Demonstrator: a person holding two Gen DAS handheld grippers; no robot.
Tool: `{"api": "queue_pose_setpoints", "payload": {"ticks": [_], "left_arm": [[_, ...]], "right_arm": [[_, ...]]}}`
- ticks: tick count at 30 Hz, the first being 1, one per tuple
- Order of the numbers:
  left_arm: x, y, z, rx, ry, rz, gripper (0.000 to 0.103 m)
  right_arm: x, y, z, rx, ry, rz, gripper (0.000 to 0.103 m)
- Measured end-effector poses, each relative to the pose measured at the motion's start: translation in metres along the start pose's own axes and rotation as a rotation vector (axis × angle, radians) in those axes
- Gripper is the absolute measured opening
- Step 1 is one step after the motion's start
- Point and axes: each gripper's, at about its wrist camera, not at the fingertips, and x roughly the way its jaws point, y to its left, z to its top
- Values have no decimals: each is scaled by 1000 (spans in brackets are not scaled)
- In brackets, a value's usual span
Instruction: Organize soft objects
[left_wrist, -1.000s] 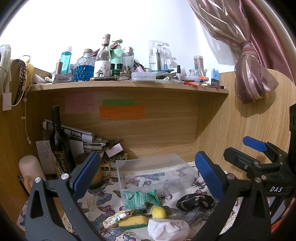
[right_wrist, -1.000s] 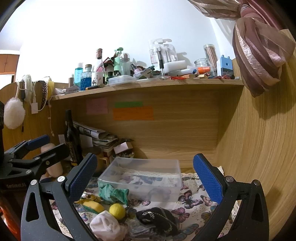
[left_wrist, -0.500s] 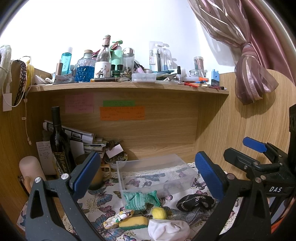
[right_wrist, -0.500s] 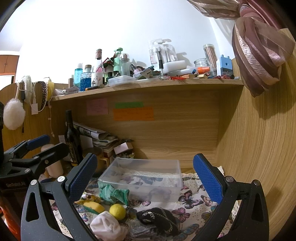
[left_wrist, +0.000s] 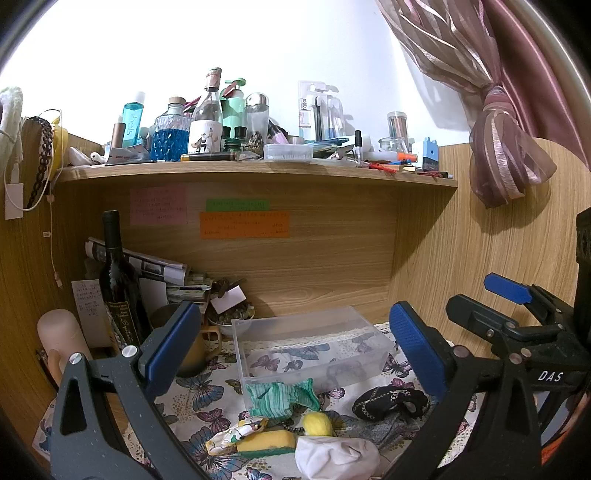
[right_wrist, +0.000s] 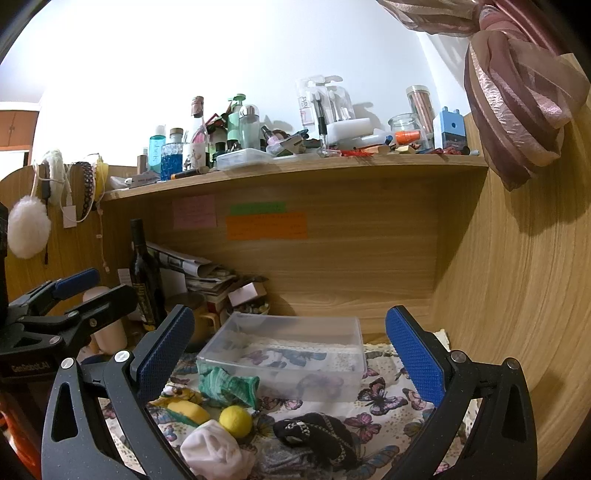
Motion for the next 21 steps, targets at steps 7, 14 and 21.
{"api": "queue_pose_setpoints", "payload": {"ticks": [7,14,21], "left_arm": [[13,8,-12,-13,64,-4,103],[40,26,-45,-47,213,27,103],[66,45,-83,-71,374,46,103]], "right_arm": [[9,-3,-7,5,45,-6,103],[31,-12,-30,19,154,-5,103],[51,-22,-63,18,286,-13,103]]}}
